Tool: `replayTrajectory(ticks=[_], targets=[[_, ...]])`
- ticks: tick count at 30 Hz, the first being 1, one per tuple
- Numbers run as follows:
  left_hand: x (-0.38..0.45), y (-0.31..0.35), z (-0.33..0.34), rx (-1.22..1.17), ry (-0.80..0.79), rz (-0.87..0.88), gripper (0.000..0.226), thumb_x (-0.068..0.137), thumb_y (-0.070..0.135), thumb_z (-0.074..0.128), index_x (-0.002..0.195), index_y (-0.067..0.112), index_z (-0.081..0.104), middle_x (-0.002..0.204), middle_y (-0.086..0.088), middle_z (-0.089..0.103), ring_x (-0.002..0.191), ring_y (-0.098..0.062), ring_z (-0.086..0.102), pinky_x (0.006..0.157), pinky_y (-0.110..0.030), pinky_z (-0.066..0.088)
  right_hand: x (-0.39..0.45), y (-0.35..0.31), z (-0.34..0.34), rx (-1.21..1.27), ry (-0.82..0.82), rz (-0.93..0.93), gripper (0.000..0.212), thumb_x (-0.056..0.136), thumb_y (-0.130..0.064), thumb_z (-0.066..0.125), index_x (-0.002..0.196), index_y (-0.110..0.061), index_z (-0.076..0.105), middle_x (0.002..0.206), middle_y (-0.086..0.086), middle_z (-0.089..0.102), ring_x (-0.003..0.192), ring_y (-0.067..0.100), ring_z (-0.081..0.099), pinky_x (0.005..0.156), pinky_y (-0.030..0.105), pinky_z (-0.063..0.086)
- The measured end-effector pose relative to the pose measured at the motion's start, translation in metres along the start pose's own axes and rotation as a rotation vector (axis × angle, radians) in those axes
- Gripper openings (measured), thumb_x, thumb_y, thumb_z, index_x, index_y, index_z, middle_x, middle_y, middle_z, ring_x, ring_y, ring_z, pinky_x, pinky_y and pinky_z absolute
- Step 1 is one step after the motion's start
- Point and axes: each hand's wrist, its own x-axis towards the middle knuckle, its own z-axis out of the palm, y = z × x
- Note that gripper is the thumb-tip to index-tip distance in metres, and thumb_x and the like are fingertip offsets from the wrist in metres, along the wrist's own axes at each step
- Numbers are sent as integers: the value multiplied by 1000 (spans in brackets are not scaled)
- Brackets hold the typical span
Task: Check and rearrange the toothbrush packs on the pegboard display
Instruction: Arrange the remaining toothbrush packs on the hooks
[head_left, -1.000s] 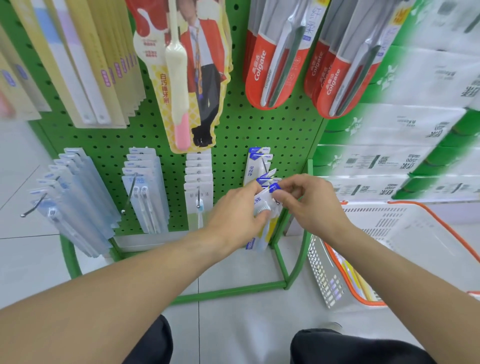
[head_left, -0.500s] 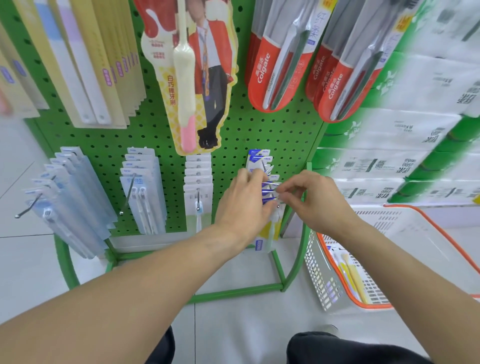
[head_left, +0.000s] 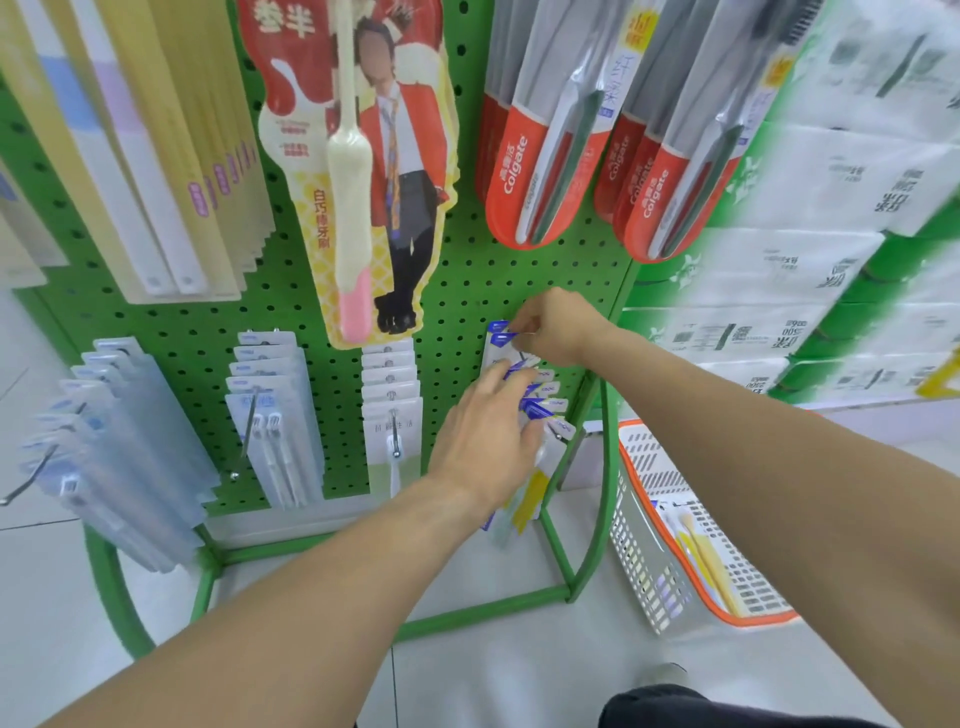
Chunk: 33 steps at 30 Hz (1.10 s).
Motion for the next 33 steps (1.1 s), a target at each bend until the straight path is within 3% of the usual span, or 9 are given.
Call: replayTrajectory(ticks=[5,9,13,16,20,22,25,29,33], targets=[[-1,4,-7,12,-25,5,51,96,24,58,145,24,46,159,-1,28,138,-24,40,110,-37,38,10,-8,5,-68,-12,-11,26,91,-14,71,117,-10,74,116,8,73,106,25,67,85,26,48],[-9,4,-22,65,41,9,50,92,19,58,141,21,49,144,-4,42,126,-26,50,103,-42,43,2,-9,4,-34,2,-77,22,88,-12,73,110,-12,77,114,6,74,107,25,68,95,34,53],[-21,11,-40,156,106,-45,39,96,25,52,135,18,50,129,-2,50,120,-22,49,97,-40,45,-13,-8,4,-8,26,-166,19,88,-18,75,107,-17,79,108,3,75,100,23,66,85,30,49],[-29,13,-52,148,147,-54,34,95,23,52,128,15,52,126,-1,52,119,-21,50,97,-38,43,-32,-12,0,127,93,-224,18,92,-19,73,108,-13,78,109,3,74,92,12,58,81,21,40],[-37,8,-61,149,172,-47,34,94,18,53,128,13,52,127,-3,53,121,-21,48,99,-37,42,-60,-19,-8,250,171,-207,12,96,-21,67,103,-14,74,96,2,72,91,17,63,87,33,51],[-40,6,-60,167,157,5,38,94,16,54,131,10,51,129,-6,52,123,-24,47,102,-38,41,-74,-21,-13,338,216,-166,5,96,-22,67,94,-19,70,86,2,71,82,19,64,80,33,52],[-45,6,-58,163,146,66,44,95,13,54,138,8,46,133,-8,50,124,-27,46,104,-39,39,-94,-23,-16,573,253,-85,9,94,-23,70,85,-24,68,79,-2,70,66,7,60,68,25,51],[-49,13,-58,113,182,94,51,98,20,44,147,7,39,142,-10,49,132,-25,42,110,-35,31,-122,-26,-15,816,263,-20,6,91,-20,74,91,-17,70,84,9,74,68,10,62,69,23,53],[-50,21,-63,32,190,114,45,105,20,42,149,12,38,144,-4,48,133,-18,42,108,-26,29,-144,-23,-9,890,318,-22,9,89,-19,76,91,-16,68,80,17,72,58,9,54,56,18,43]])
